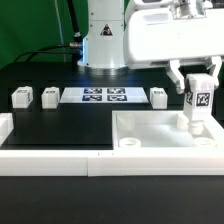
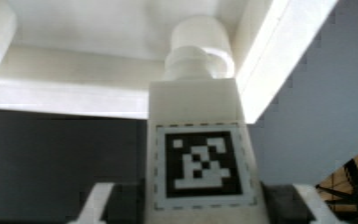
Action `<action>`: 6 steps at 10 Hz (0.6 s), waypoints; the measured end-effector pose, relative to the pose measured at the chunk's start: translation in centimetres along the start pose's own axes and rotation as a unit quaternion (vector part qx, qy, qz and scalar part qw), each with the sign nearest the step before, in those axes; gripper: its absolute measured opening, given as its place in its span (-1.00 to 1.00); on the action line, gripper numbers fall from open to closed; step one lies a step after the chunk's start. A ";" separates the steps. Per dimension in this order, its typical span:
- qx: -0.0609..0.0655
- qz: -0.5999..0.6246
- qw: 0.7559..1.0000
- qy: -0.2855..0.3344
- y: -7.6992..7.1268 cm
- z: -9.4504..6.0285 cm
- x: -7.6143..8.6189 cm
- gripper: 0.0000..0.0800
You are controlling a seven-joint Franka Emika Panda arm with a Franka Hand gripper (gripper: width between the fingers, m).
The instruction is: Assemble square table
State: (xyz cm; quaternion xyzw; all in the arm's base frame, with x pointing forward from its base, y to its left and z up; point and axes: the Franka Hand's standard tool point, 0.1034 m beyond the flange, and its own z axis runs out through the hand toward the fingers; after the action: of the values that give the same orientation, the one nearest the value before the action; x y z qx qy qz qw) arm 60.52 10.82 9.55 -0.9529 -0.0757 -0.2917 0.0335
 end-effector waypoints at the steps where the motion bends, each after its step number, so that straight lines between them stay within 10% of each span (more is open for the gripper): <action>1: 0.000 0.001 1.000 0.000 0.1 0.5 0.4 -0.27; 6: 0.004 0.000 1.000 0.007 -0.5 1.2 1.3 -0.27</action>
Offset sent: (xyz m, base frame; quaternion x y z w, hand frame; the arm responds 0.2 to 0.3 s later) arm 0.0147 0.0115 -0.0046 -0.0025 -0.0020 0.0170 0.9999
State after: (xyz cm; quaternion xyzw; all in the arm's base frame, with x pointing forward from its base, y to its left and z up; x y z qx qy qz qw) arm 62.16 11.60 9.35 -0.9508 -0.0769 -0.2976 0.0375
